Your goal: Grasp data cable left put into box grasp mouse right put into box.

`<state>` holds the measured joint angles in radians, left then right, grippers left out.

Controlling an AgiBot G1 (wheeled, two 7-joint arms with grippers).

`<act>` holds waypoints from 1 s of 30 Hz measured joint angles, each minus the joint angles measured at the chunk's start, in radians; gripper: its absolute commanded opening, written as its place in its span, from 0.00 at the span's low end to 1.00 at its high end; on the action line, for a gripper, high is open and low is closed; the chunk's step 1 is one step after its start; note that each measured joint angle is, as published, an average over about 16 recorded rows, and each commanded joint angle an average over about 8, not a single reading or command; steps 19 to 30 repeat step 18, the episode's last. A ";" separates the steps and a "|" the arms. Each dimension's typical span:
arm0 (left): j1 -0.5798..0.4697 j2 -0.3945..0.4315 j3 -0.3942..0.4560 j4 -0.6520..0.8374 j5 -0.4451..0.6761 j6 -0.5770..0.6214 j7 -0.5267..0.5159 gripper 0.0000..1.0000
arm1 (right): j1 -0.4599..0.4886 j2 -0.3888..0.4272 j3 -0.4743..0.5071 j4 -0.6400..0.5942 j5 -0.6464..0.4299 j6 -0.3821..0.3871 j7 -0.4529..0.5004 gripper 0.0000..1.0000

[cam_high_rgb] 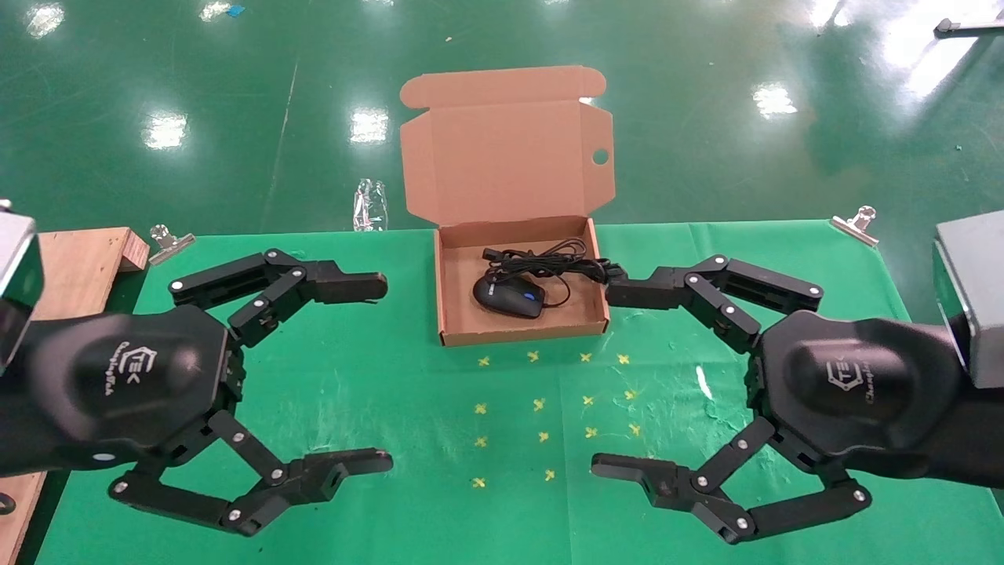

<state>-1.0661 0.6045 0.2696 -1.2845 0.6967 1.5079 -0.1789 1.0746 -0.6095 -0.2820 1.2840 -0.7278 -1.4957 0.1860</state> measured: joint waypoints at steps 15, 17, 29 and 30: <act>-0.006 0.005 0.007 0.001 0.025 -0.009 -0.007 1.00 | 0.001 -0.001 0.000 -0.001 -0.001 0.001 0.000 1.00; -0.006 0.005 0.008 0.001 0.026 -0.009 -0.007 1.00 | 0.001 -0.001 0.000 -0.001 -0.001 0.001 0.000 1.00; -0.006 0.005 0.008 0.001 0.026 -0.009 -0.008 1.00 | 0.001 -0.001 0.000 -0.001 -0.001 0.001 0.000 1.00; -0.006 0.005 0.008 0.001 0.026 -0.009 -0.008 1.00 | 0.001 -0.001 0.000 -0.001 -0.001 0.001 0.000 1.00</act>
